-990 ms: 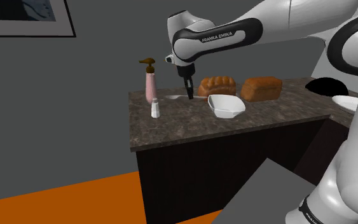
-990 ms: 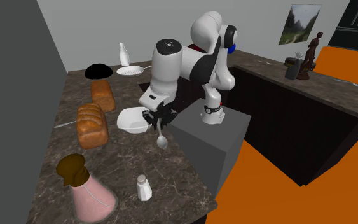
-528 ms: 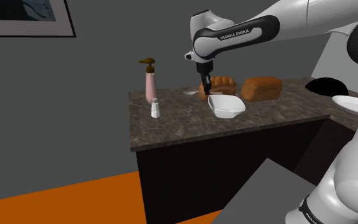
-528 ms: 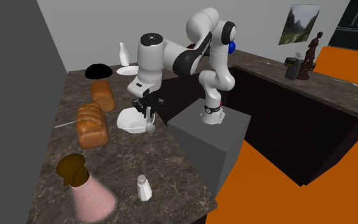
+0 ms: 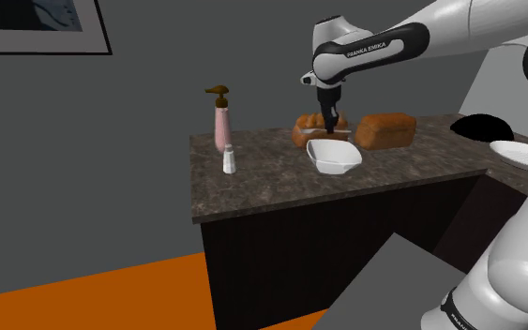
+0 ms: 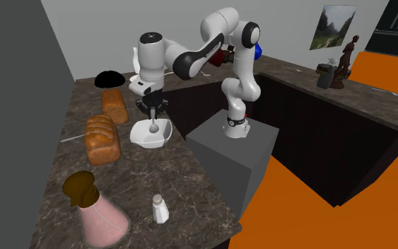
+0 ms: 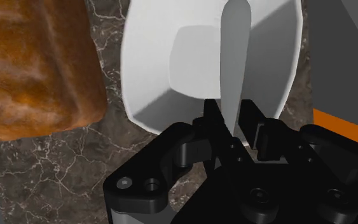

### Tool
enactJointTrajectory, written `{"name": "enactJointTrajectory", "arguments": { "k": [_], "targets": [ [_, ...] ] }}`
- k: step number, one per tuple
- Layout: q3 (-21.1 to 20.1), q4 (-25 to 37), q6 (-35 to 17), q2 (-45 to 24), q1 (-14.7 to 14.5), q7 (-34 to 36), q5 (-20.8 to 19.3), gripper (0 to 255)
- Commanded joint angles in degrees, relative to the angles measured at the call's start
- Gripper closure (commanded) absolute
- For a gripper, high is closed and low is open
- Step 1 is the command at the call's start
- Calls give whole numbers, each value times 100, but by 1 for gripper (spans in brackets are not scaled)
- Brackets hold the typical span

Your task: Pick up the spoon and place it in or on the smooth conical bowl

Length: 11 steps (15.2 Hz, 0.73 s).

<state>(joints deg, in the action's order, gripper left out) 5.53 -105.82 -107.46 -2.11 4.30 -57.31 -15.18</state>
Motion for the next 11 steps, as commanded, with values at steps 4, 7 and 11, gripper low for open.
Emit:
{"name": "enactJointTrajectory", "arguments": {
  "k": [4, 7, 11],
  "targets": [
    [305, -57, -167, 51, 324, -617, 1, 255],
    [311, -244, -384, 16, 330, -567, -14, 255],
    [318, -474, -671, -48, 338, -501, -36, 255]
  ]
}}
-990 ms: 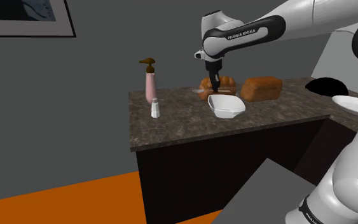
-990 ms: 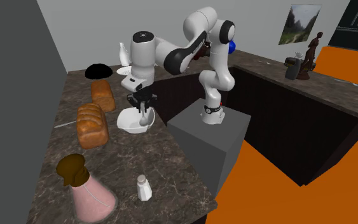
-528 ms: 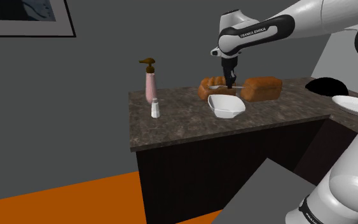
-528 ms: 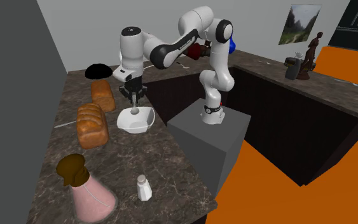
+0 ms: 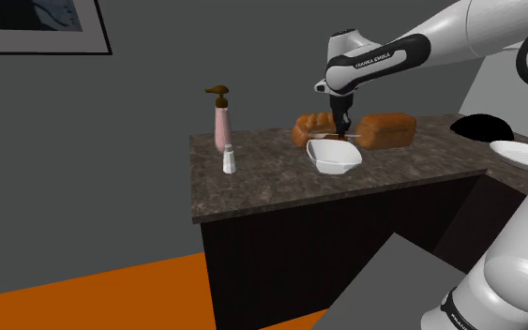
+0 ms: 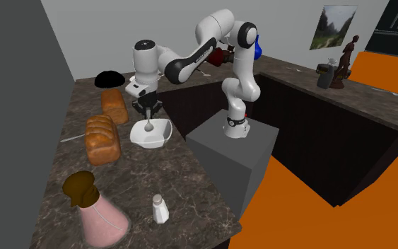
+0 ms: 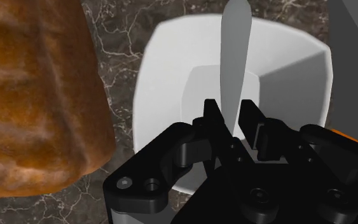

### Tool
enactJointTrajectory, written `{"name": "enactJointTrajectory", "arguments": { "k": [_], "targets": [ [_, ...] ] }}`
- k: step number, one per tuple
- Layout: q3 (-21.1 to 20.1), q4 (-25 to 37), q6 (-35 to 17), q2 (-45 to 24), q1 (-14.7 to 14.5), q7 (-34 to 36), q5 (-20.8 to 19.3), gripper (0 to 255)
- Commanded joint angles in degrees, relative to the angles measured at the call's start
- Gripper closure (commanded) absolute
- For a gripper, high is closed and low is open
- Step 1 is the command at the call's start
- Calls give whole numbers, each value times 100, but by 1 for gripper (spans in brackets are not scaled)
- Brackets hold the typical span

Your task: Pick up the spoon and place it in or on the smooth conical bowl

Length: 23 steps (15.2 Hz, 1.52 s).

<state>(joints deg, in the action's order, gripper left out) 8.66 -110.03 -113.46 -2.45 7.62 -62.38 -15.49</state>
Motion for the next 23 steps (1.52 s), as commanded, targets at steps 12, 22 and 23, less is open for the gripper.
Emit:
{"name": "enactJointTrajectory", "arguments": {
  "k": [12, 22, 23],
  "targets": [
    [23, -485, -692, -217, 25, 152, -58, 255],
    [23, -485, -691, -216, 25, 151, -58, 0],
    [23, -485, -691, -216, 25, 151, -58, 0]
  ]
}}
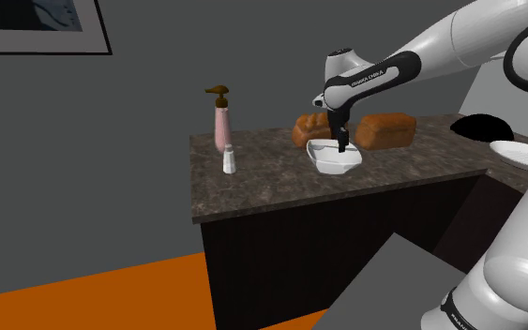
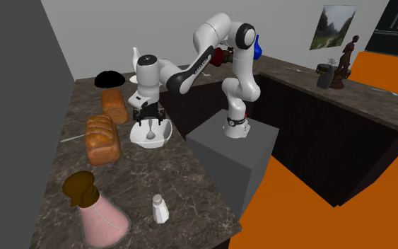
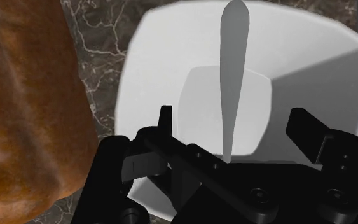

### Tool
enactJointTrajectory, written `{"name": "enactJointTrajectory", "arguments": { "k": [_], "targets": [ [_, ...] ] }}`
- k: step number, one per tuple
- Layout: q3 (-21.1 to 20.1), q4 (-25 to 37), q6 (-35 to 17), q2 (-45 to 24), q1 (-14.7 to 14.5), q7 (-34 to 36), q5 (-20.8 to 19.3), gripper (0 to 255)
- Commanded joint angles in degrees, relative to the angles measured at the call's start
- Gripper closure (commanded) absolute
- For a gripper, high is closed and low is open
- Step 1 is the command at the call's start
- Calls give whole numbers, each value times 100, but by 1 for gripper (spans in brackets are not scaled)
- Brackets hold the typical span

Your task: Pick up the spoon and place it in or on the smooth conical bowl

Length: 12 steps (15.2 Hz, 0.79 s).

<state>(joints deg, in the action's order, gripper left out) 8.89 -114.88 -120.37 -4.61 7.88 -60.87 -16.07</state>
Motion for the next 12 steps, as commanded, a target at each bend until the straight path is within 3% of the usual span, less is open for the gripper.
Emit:
{"name": "enactJointTrajectory", "arguments": {
  "k": [1, 4, 12],
  "targets": [
    [-20, 104, 179, 71, -24, -6, 13, 0],
    [-78, 435, 686, 233, -90, -24, 49, 0],
    [-79, 435, 686, 233, -90, -24, 49, 0]
  ]
}}
